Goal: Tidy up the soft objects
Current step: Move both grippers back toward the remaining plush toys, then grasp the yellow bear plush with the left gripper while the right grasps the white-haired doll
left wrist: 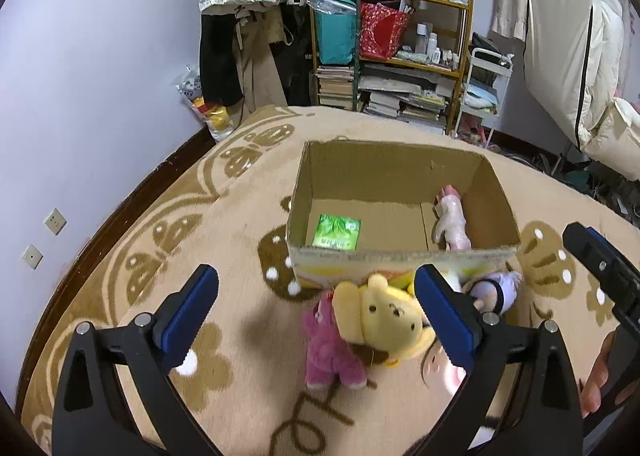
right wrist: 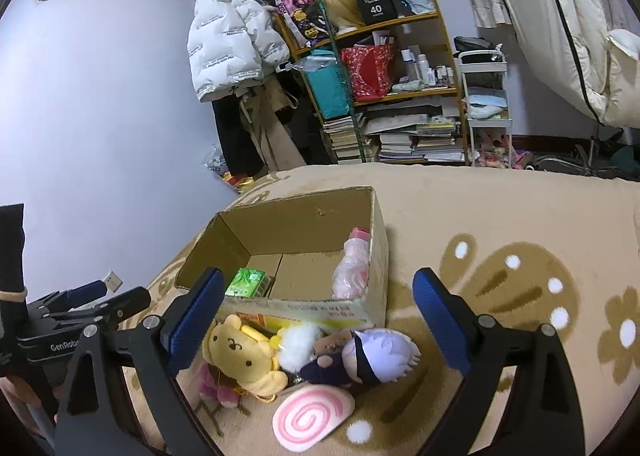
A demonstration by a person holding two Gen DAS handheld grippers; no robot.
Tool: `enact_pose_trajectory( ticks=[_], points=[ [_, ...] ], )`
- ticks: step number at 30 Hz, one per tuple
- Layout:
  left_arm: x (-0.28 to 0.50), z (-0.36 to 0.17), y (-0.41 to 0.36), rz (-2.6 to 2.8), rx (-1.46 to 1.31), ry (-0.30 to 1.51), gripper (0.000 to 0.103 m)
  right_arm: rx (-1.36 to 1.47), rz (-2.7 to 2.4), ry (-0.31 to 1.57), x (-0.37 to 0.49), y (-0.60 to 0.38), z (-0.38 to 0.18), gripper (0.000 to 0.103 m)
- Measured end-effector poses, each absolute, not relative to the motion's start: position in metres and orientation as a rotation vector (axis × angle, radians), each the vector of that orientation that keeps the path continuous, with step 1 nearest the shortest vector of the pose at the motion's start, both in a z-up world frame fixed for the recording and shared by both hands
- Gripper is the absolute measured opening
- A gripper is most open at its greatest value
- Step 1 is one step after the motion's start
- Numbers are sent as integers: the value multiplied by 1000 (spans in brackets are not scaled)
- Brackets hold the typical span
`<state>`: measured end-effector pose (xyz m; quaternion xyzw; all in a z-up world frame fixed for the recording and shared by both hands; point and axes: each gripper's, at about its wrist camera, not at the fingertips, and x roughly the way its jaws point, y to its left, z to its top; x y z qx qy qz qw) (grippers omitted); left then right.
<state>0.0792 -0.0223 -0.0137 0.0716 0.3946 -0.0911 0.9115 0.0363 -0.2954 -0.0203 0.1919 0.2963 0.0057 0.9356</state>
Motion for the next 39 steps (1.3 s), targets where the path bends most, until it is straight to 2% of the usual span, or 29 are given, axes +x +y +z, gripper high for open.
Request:
enact_pose_trajectory(
  ticks=[16,39],
  points=[
    [68,-31,-32,-207,200,892,98,405,-31,682,21,-296,-37,99],
    [90,-76,-68,-233,287,962,98,487,-80,823,56,-309,-87,99]
  ],
)
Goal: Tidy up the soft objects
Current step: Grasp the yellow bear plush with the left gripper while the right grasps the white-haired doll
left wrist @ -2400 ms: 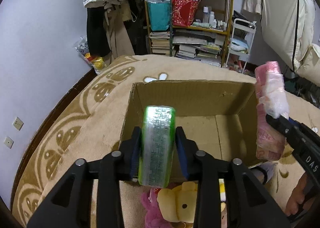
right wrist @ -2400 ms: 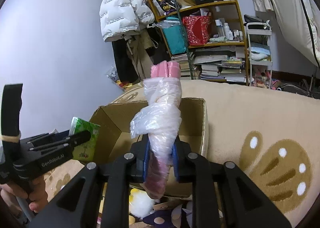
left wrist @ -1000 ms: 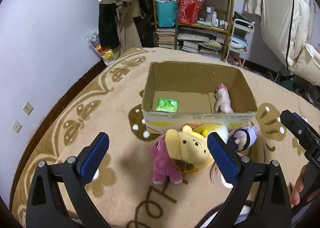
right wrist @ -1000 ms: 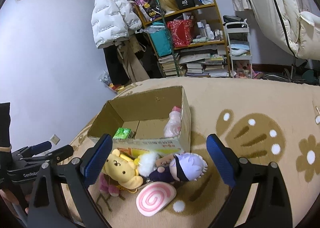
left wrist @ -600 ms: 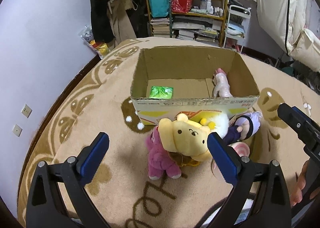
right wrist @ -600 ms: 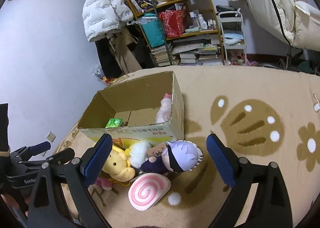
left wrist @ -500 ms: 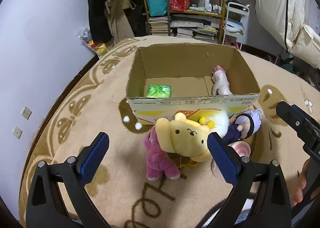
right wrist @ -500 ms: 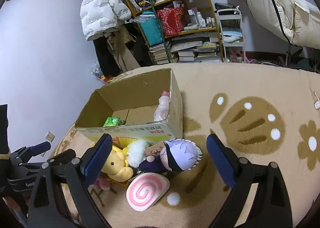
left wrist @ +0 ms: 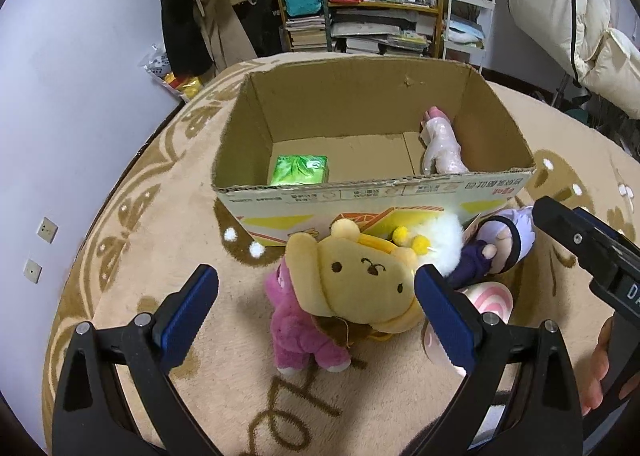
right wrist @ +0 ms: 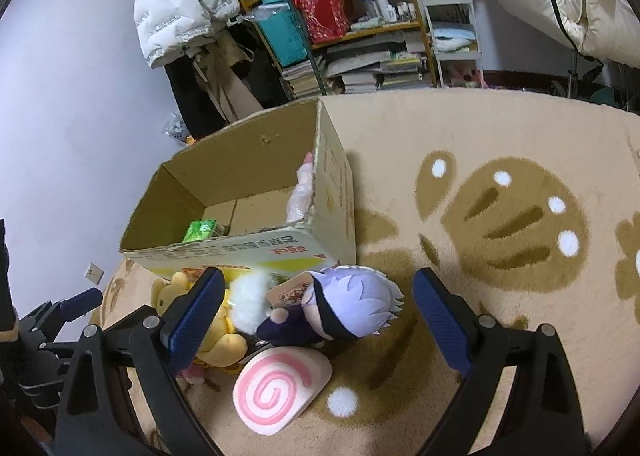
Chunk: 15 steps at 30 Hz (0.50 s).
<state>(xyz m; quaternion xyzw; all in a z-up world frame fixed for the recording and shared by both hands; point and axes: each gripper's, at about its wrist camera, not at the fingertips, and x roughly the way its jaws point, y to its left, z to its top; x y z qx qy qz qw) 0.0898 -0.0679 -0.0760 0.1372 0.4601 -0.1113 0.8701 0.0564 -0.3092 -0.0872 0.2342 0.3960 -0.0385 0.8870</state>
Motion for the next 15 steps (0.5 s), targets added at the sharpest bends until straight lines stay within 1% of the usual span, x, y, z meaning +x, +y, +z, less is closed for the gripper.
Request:
enact_pose_trajectory(
  ticks=[15],
  points=[
    [105,-106,-86,-255,337,1023,98,524,-112,902,74,-314,-116,99]
  ],
)
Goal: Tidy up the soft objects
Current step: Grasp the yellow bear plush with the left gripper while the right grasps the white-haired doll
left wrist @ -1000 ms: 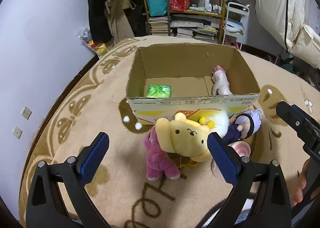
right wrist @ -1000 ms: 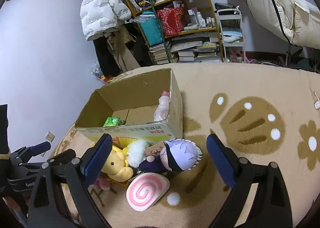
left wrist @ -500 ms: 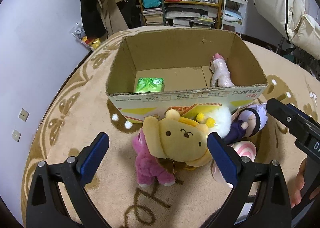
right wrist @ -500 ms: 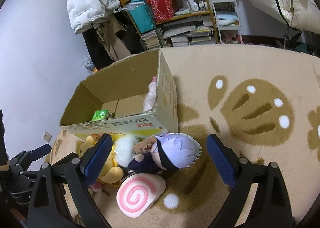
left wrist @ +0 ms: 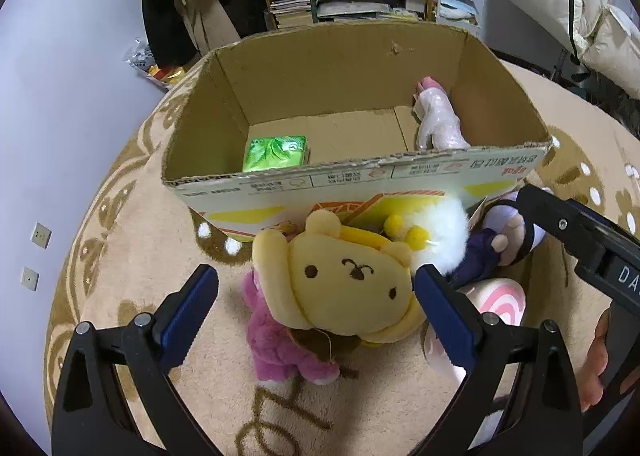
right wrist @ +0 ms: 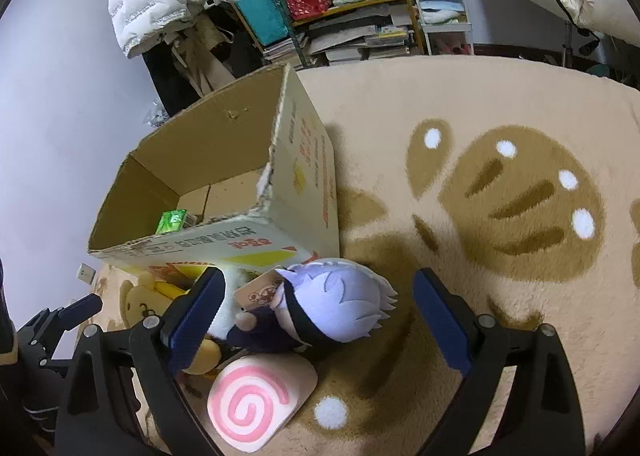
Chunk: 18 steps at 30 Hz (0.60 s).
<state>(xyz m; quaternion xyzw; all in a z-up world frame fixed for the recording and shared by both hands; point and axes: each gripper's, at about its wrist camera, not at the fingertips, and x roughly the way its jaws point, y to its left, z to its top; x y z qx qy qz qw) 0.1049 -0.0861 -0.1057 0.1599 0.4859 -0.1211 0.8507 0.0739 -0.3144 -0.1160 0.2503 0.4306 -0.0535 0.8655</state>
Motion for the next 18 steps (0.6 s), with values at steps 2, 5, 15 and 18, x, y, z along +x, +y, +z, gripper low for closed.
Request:
enact_pose_trajectory(
  ticks=[2,5,15,18],
  points=[
    [105,-109,-88,-261,342,1032,98,526,-108,906,75,-314,-117,99],
    [106,-114,-92,-273,351,1042,98,522,-107,920,78,-313,-121,99],
    [113,-133,-97,-257,398,1075,98,522,-112,976,89,-314,-141,99],
    [115,-135,-97,-258,398,1080,98,531,-111,984,90,-315,-146,99]
  ],
)
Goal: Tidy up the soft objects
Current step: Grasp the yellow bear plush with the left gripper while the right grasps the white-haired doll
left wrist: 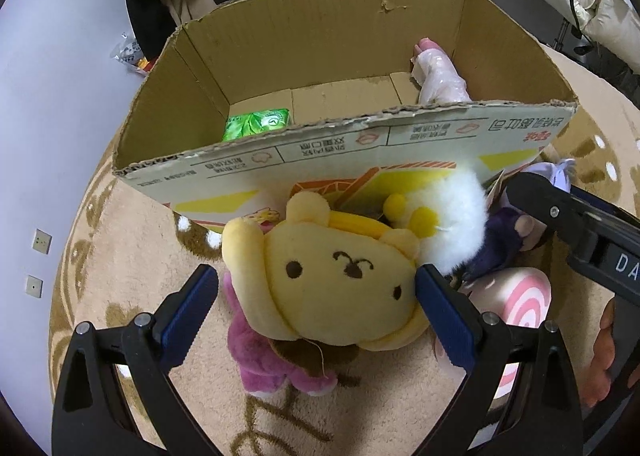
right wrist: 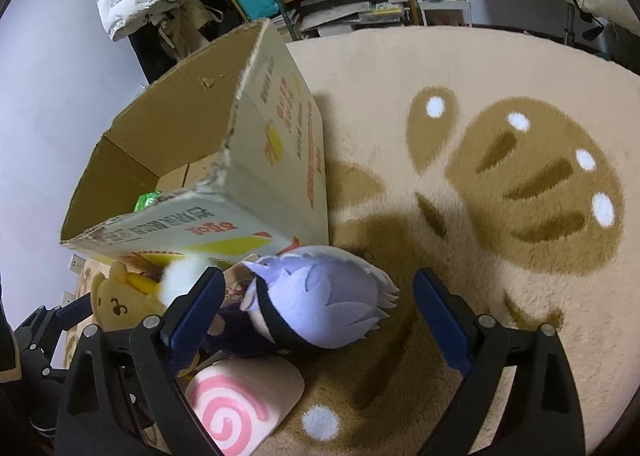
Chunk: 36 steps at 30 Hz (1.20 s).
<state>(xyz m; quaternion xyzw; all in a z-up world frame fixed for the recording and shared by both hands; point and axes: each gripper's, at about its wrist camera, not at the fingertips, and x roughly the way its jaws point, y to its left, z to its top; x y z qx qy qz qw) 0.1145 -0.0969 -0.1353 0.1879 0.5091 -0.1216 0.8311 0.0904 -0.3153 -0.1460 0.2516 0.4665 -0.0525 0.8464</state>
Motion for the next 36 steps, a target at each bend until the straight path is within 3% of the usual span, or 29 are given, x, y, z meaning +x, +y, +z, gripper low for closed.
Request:
enact_pose_trajectory(
  ticks=[14,18,23,25,28,36],
  points=[
    [124,-147,-94,-292,347,1128,98,577,-113,1025,95,-325,-165,99],
    [127,-152,-90,-298,327,1148,98,576,-97,1025,97,-322,-164,90],
    [126,-151,-89,-316,323,1138,87,582,-59,1014,98,-317,-162,71],
    [122,-147,-90,-312,333,1127,78,566,-61,1013,99,-313,-159,70],
    [120,-144,-87,-309,325,1129,73,558,-60,1009,98,-312,-156,69],
    [113,-131,-76,-281,318,1113,69,503,-58,954,83,-306,-133,69]
  ],
)
